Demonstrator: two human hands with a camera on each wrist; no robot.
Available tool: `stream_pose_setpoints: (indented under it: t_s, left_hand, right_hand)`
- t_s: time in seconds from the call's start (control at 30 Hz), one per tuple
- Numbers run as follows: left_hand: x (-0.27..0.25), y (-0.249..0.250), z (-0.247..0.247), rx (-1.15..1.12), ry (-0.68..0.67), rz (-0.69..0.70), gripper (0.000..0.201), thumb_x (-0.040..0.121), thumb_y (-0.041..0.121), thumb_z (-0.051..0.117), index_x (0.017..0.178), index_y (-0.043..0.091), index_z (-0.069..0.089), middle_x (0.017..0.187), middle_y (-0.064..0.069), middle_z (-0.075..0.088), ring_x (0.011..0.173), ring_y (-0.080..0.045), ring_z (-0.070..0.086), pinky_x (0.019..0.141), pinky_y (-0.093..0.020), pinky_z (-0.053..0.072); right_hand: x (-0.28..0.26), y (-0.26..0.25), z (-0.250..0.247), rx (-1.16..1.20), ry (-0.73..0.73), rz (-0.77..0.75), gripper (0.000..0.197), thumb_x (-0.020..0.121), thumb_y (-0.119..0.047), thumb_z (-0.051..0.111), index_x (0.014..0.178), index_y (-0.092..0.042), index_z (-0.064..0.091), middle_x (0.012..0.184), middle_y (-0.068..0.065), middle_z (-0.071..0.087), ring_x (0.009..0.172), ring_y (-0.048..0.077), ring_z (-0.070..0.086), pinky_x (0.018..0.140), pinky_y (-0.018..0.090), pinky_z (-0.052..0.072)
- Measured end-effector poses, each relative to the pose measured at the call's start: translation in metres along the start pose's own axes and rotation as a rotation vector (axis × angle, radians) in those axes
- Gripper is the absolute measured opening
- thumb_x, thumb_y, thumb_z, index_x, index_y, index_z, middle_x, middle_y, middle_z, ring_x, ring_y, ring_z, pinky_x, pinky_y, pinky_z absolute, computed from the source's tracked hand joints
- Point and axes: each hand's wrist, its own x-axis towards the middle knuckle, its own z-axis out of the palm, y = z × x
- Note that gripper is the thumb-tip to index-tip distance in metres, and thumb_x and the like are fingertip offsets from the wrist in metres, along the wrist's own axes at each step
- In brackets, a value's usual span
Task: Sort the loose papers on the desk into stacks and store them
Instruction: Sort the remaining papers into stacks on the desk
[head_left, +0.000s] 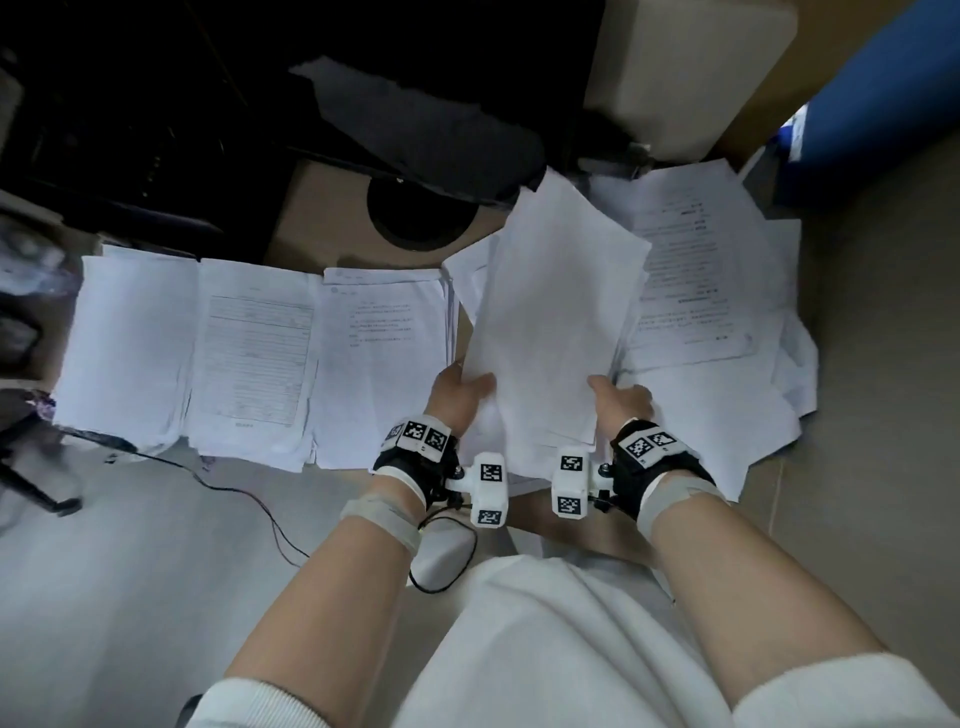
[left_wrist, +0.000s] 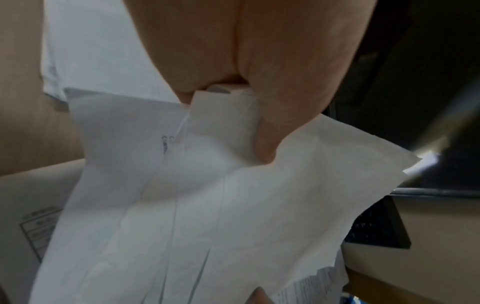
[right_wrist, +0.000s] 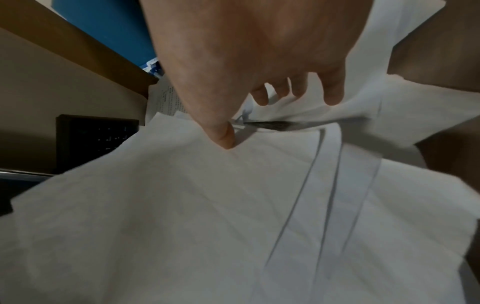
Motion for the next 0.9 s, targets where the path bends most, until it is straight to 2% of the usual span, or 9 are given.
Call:
stream_pose_setpoints:
  t_s: [0.1,0.2,0.37,0.47,0.53,0.63,0.77,0.83,0.9]
  left_hand:
    - [-0.004,-0.002,-0.003,-0.094,-0.005,-0.03,0.03,0.088,0.018,0.066,0.117,0.014,0.065,0.11,-0.012,0.073,0.103,-0.036,0.069,0.095,-0.057,0.054]
    - [-0.009,0.003,-0.008,-0.198,0.001,-0.039,0.034,0.093,0.016,0.064,0.126,0.011,0.062,0.113,-0.011,0.073,0.105,-0.036,0.069,0.096,-0.056,0.053]
    - [-0.024,0.034,-0.015,-0.306,-0.018,0.028,0.033,0.096,0.015,0.063,0.129,0.01,0.06,0.114,-0.012,0.073,0.106,-0.036,0.069,0.085,-0.049,0.058]
    - [-0.036,0.05,-0.02,-0.421,-0.031,0.05,0.033,0.096,0.008,0.062,0.128,0.005,0.059,0.114,-0.016,0.071,0.098,-0.033,0.07,0.07,-0.04,0.06]
    - [-0.041,0.054,-0.029,-0.5,-0.025,0.076,0.035,0.094,0.008,0.064,0.129,0.003,0.059,0.113,-0.018,0.071,0.096,-0.033,0.07,0.071,-0.041,0.061]
    - [-0.045,0.052,-0.046,-0.583,0.052,0.082,0.035,0.092,0.012,0.068,0.126,0.01,0.062,0.103,-0.009,0.074,0.089,-0.028,0.07,0.083,-0.043,0.056]
    - [-0.046,0.032,-0.073,-0.74,0.104,0.074,0.047,0.087,0.02,0.075,0.131,0.012,0.062,0.121,-0.013,0.07,0.107,-0.034,0.067,0.085,-0.048,0.058]
    - [-0.047,0.022,-0.084,-0.853,0.051,0.018,0.069,0.077,0.029,0.085,0.139,0.015,0.058,0.139,-0.016,0.059,0.124,-0.04,0.058,0.103,-0.063,0.045]
    - [-0.047,0.012,-0.092,-0.934,-0.006,-0.033,0.078,0.075,0.035,0.086,0.143,0.015,0.054,0.147,-0.016,0.052,0.134,-0.041,0.05,0.111,-0.065,0.035]
  right_hand:
    - [-0.002,0.007,-0.008,0.019,-0.043,-0.007,0.084,0.085,-0.05,0.064,0.147,-0.002,0.036,0.147,0.019,0.044,0.127,0.036,0.05,0.103,0.044,0.041]
    - [-0.008,0.01,-0.014,0.095,-0.181,-0.028,0.073,0.081,-0.062,0.059,0.125,-0.004,0.06,0.117,0.014,0.064,0.1,0.032,0.058,0.099,0.049,0.048]
    - [-0.038,-0.006,-0.015,0.164,-0.421,-0.013,0.064,0.078,-0.082,0.051,0.124,-0.037,0.05,0.105,-0.003,0.061,0.099,0.022,0.06,0.1,0.049,0.048]
    - [-0.046,-0.014,-0.013,0.183,-0.493,0.023,0.09,0.057,-0.099,0.046,0.12,-0.036,0.053,0.114,0.016,0.065,0.113,0.038,0.063,0.097,0.06,0.048]
    - [-0.039,-0.016,-0.008,0.227,-0.526,0.036,0.11,0.044,-0.104,0.044,0.125,-0.031,0.058,0.113,0.017,0.068,0.11,0.043,0.065,0.096,0.063,0.047]
    - [-0.057,-0.029,-0.002,0.258,-0.582,-0.006,0.092,0.066,-0.094,0.046,0.127,-0.027,0.06,0.113,0.013,0.07,0.102,0.036,0.068,0.081,0.05,0.057]
    - [-0.078,-0.045,0.014,0.275,-0.641,-0.073,0.093,0.063,-0.087,0.062,0.125,-0.017,0.065,0.109,0.015,0.073,0.091,0.035,0.071,0.061,0.042,0.056]
    - [-0.087,-0.05,0.017,0.293,-0.718,-0.128,0.077,0.078,-0.08,0.055,0.125,-0.02,0.064,0.115,0.012,0.072,0.098,0.033,0.07,0.066,0.042,0.058]
    - [-0.094,-0.054,0.018,0.349,-0.759,-0.134,0.074,0.081,-0.075,0.058,0.133,-0.023,0.058,0.128,0.008,0.066,0.112,0.032,0.066,0.087,0.053,0.056]
